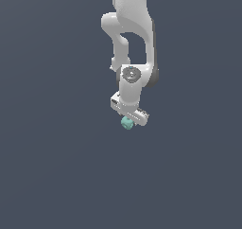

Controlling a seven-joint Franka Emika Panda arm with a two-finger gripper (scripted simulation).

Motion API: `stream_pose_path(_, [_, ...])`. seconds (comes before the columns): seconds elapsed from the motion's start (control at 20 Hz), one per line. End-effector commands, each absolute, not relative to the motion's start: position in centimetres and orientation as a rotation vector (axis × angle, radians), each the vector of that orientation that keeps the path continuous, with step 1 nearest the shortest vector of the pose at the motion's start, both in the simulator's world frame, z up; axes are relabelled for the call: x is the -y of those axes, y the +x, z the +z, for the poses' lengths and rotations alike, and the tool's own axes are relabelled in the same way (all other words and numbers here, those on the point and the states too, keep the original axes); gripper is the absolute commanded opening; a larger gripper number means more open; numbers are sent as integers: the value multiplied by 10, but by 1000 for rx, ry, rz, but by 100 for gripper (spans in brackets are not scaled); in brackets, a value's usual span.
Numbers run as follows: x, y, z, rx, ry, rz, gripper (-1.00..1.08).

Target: Pick up the object and move it to a goal position.

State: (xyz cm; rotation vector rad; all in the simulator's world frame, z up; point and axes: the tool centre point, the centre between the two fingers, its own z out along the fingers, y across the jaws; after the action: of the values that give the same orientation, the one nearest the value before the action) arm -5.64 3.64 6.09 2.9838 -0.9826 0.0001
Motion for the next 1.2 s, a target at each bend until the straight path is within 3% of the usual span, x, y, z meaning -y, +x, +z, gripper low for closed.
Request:
stream_pose_path(0.0, [-36, -57, 49, 984, 2983, 0, 100])
stream_pose_path(0.3, [-37, -56, 39, 985, 2983, 0, 100])
stream_pose_path(0.35, [-37, -56, 39, 985, 2983, 0, -100])
stream_pose_path(1.15, [-27, -49, 41, 985, 2984, 3, -100])
